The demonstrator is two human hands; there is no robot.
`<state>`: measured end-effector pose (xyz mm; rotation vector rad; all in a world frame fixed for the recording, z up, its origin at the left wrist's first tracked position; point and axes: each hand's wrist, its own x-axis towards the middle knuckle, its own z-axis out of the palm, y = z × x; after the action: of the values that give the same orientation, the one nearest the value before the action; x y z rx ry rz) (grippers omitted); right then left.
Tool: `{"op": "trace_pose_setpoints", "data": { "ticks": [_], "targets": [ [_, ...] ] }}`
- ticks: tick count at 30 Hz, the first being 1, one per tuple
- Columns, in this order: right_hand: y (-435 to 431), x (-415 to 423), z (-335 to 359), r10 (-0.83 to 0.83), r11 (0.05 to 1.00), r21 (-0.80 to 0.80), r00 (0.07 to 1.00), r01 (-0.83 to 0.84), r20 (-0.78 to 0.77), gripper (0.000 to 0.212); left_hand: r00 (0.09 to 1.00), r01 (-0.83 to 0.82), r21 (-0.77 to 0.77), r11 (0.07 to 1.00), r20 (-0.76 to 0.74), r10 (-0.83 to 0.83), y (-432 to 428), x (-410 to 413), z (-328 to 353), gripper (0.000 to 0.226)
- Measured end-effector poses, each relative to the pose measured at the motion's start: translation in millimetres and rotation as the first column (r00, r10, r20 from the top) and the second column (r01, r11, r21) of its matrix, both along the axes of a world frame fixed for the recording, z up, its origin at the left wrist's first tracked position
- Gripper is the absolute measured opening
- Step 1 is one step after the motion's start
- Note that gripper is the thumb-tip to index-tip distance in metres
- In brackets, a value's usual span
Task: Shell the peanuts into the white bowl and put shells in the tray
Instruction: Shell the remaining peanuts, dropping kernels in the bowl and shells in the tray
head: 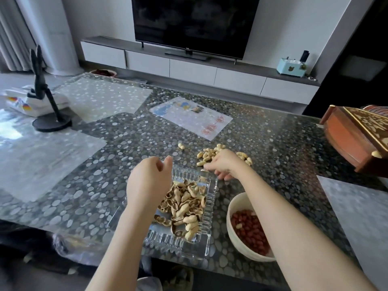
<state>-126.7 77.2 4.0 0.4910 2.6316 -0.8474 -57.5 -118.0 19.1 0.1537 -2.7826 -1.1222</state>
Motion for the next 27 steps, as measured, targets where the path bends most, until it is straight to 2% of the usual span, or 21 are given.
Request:
{"op": "trace_pose_setpoints", "data": {
  "ticks": [1, 3, 10, 13, 15, 18, 21, 24, 27],
  "targets": [
    [-1.2, -4.7, -2.3, 0.003, 1.0, 0.025, 0.995, -0.006, 0.1, 0.053, 1.0, 0.002, 0.007, 1.0, -0.009, -0.002, 0.6, -0.5, 0.1, 0.047],
    [-4.3, -13.9, -10.5, 0.018, 0.995, 0.098, 0.988, -0.033, 0.151, 0.058, 1.0, 0.009, 0.01, 1.0, -0.028, -0.009, 1.1, -1.8, -0.3, 0.046],
    [-5.4, -14.9, -28.4, 0.056, 0.996, 0.07, 0.995, -0.05, -0.086, 0.036, 0.997, 0.053, 0.001, 0.999, -0.057, -0.053, 4.3, -0.3, 0.7, 0.044],
    [-0.7, -3.6, -25.9, -0.087, 0.994, -0.082, 0.97, 0.07, -0.227, 0.018, 0.994, 0.082, -0.014, 0.997, -0.069, -0.083, 7.5, 3.8, 1.5, 0.042],
    [4.9, 7.1, -15.2, -0.19, 0.967, -0.223, 0.935, 0.125, -0.3, 0.013, 0.991, 0.107, 0.0, 0.994, -0.075, -0.106, 9.9, 5.3, 1.4, 0.042],
    [10.6, 33.8, 11.9, -0.182, 0.915, -0.403, 0.904, 0.012, -0.387, 0.008, 0.981, 0.19, 0.108, 0.976, -0.066, -0.184, 17.0, 8.6, 3.3, 0.043],
    [9.0, 77.3, 34.7, -0.124, 0.829, -0.534, 0.877, -0.166, -0.465, 0.006, 0.944, 0.318, 0.331, 0.888, -0.029, -0.328, 29.3, 19.7, 9.1, 0.044],
    [11.3, 123.5, 42.8, -0.124, 0.779, -0.572, 0.833, -0.255, -0.54, 0.008, 0.889, 0.347, 0.616, 0.707, 0.024, -0.457, 41.6, 32.0, 14.6, 0.047],
    [16.3, 158.0, 44.1, -0.111, 0.793, -0.534, 0.792, -0.293, -0.6, 0.009, 0.816, 0.376, 0.724, 0.578, 0.036, -0.576, 50.3, 44.6, 16.0, 0.045]
  ]
}}
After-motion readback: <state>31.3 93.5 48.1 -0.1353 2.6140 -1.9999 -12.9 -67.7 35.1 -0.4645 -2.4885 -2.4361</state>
